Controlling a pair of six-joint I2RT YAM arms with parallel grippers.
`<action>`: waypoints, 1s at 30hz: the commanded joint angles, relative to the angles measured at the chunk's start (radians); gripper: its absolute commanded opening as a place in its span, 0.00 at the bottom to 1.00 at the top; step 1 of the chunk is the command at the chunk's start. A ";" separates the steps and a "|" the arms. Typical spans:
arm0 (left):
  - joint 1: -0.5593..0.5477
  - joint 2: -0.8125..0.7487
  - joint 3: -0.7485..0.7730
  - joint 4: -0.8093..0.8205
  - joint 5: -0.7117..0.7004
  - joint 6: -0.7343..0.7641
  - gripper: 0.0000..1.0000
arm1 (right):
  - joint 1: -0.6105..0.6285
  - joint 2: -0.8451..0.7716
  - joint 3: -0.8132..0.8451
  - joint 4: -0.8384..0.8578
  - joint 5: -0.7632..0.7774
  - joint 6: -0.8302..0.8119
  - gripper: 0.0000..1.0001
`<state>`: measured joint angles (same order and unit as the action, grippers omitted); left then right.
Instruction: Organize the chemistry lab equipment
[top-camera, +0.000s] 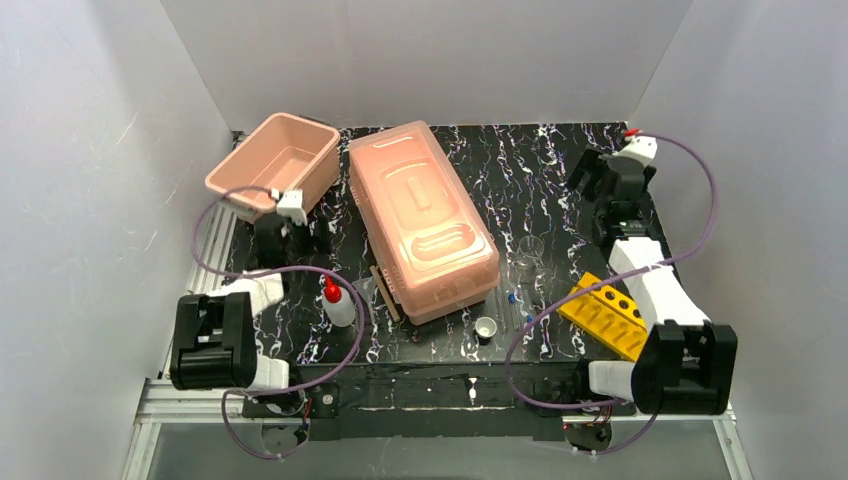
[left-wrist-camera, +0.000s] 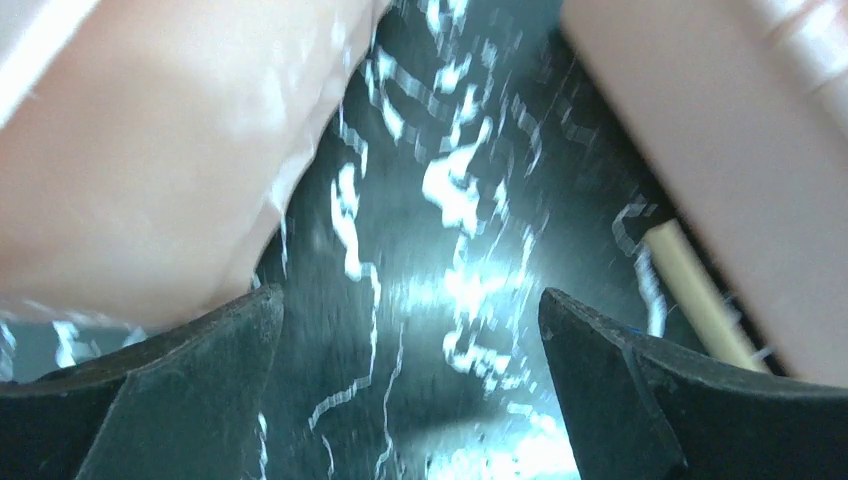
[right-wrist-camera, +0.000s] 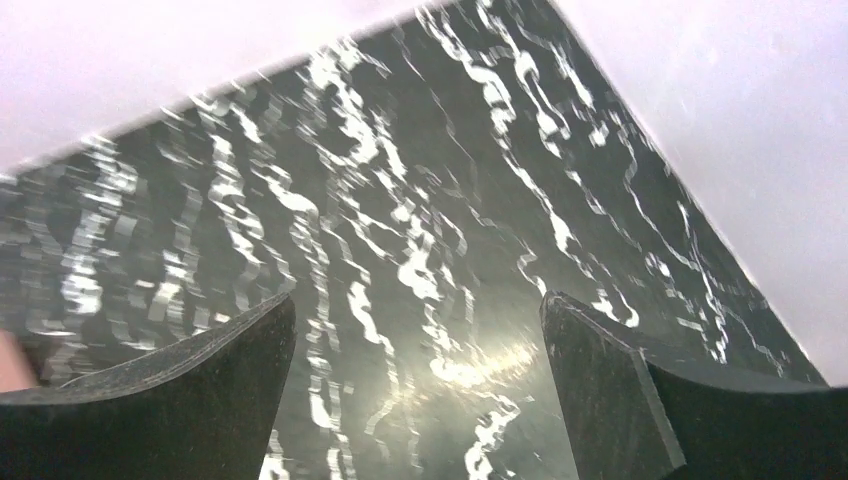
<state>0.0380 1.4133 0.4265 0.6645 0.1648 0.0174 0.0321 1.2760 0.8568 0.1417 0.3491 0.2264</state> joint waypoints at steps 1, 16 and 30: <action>0.005 -0.123 0.306 -0.545 0.115 0.076 0.99 | 0.027 -0.118 0.122 -0.217 -0.121 0.073 1.00; 0.005 -0.380 0.488 -1.094 0.407 0.097 0.93 | 0.691 -0.167 0.415 -0.418 -0.093 -0.087 0.89; 0.017 -0.246 0.836 -1.368 0.144 0.007 0.95 | 1.190 0.224 0.637 -0.652 -0.241 -0.037 0.70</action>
<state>0.0421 1.1352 1.2388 -0.6067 0.3908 0.0576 1.1957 1.4554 1.4875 -0.4280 0.1631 0.1558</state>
